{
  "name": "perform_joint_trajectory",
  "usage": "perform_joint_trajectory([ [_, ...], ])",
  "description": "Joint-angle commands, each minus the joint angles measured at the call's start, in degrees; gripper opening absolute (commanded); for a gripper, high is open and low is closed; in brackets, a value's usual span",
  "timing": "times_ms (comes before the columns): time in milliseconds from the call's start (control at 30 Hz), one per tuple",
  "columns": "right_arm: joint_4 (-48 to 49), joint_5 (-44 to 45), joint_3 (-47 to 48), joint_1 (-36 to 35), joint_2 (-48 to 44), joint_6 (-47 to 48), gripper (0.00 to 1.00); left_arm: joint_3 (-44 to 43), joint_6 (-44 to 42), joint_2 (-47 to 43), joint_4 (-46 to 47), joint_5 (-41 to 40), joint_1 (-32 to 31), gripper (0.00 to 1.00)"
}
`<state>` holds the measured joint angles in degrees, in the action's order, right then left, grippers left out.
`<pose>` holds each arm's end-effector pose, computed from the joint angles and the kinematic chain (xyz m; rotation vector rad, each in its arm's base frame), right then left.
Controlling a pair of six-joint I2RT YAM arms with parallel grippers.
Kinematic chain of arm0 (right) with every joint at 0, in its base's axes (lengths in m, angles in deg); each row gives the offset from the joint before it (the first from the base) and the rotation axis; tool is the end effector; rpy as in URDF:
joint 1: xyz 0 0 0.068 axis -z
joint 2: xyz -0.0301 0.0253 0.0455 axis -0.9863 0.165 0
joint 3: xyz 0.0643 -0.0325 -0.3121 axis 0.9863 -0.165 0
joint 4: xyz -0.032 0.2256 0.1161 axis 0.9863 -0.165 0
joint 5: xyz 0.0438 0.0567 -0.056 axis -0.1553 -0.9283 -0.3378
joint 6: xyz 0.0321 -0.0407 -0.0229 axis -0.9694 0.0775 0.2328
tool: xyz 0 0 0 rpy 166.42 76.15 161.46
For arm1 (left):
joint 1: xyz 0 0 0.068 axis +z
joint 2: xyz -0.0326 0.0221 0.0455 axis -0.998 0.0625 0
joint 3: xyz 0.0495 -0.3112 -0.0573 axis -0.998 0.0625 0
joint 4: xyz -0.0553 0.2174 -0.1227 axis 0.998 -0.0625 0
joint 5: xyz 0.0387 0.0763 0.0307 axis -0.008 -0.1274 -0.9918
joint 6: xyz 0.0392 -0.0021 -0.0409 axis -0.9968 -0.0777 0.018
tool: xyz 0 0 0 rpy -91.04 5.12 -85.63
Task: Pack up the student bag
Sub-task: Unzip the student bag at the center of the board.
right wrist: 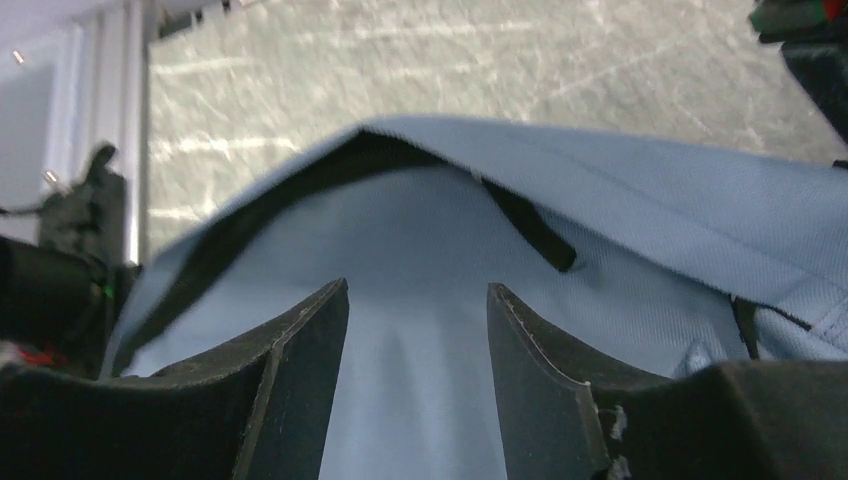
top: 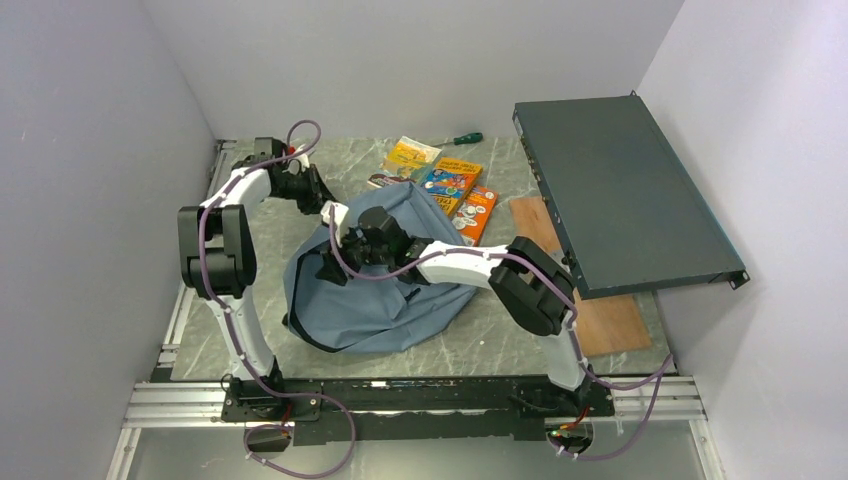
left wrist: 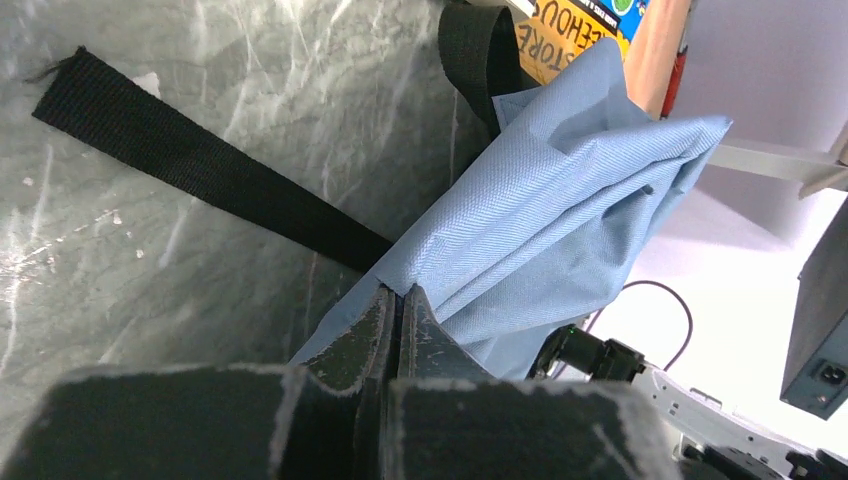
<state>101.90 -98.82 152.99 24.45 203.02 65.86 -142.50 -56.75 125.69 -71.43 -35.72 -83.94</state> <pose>0.2636 0.4194 0.2656 -1.1009 1.7041 1.1086 0.4412 -0.0096 0.2514 -0.2502 2.5531 -1.1751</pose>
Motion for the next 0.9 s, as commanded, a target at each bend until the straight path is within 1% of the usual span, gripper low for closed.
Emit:
perform_joint_trajectory([
  [0,10.02,-2.25,-4.73,0.42,-0.48,10.43,0.56,0.83,1.57,-4.40,2.89,7.55,0.02,0.00],
  [100,18.47,-3.06,-10.45,0.57,-0.87,13.72,0.61,1.92,2.24,-4.86,4.34,9.41,-0.02,0.00],
  [200,22.50,-3.49,-13.04,0.87,-1.10,16.46,0.64,3.04,2.13,-5.53,5.18,9.45,-0.46,0.00],
  [333,20.95,-6.05,-11.39,1.87,0.14,18.47,0.65,4.72,2.14,-6.29,6.30,9.51,-1.38,0.00],
  [500,23.66,-7.11,-11.80,2.32,0.79,22.05,0.66,5.26,2.29,-6.99,6.50,9.68,-1.94,0.00],
  [600,22.56,-9.51,-9.11,3.06,2.32,21.57,0.66,5.42,2.95,-7.52,7.37,10.28,-2.13,0.00],
  [700,22.82,-10.12,-7.23,3.40,3.86,20.74,0.66,5.39,3.18,-7.64,7.53,10.46,-2.13,0.00],
  [800,22.41,-10.09,-5.78,3.41,4.97,20.59,0.66,4.11,1.22,-7.53,4.76,8.52,-2.13,0.00],
  [867,22.80,-9.78,-5.46,3.48,5.36,20.27,0.66,3.82,0.71,-7.64,4.40,8.74,-2.13,0.00],
])
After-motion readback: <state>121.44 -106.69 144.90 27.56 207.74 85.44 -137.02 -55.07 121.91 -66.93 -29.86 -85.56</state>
